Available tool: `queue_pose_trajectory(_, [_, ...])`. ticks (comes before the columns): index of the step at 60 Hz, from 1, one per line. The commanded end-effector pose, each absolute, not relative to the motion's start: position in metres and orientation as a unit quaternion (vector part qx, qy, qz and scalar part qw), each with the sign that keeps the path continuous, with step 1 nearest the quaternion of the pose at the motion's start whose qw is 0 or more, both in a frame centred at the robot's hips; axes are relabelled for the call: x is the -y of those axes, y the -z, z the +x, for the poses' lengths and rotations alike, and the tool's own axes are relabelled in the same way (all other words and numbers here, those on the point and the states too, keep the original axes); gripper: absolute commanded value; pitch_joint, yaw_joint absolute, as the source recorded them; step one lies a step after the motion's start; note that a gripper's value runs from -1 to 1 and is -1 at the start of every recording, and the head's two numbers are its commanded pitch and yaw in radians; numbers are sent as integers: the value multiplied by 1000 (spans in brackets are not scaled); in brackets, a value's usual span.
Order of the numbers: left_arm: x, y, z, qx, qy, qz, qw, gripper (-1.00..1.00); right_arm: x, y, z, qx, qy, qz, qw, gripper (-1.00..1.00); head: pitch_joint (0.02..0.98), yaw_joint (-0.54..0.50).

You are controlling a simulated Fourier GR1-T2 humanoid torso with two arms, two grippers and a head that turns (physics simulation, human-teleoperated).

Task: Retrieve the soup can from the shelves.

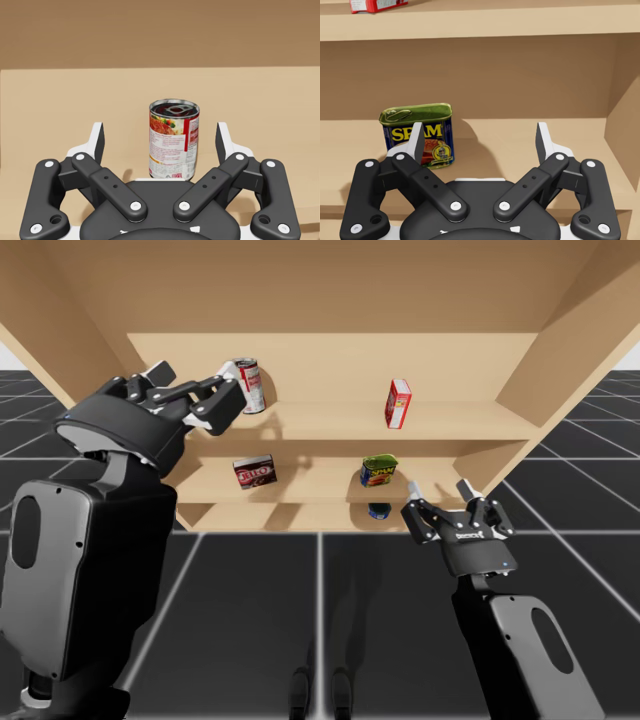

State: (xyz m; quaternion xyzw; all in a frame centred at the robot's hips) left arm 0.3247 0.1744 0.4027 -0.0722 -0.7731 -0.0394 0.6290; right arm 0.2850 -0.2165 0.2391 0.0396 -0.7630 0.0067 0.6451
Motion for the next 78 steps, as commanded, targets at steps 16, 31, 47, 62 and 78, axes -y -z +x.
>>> queue_pose_trajectory(16, [-150, -382, 365, 719, 41, -59, 691, -1000, 222, -240, 287, 764, -2, 34, 644, -1000, 258, 181])
queue_pose_trajectory(31, [-143, -388, 384, 728, 35, -42, 683, -1000, 224, -239, 288, 764, -1, 32, 644, -1000, 259, 179])
queue_pose_trajectory(47, [-136, -389, 407, 721, 26, -34, 692, -1000, 225, -239, 288, 765, -2, 27, 644, -1000, 264, 172])
queue_pose_trajectory(62, [-133, -382, 418, 714, 28, -24, 699, -1000, 226, -238, 289, 764, -2, 25, 645, -1000, 268, 165])
queue_pose_trajectory(78, [-134, -386, 399, 726, 39, -25, 686, 954, 227, -237, 289, 764, -3, 21, 645, -1000, 271, 164])
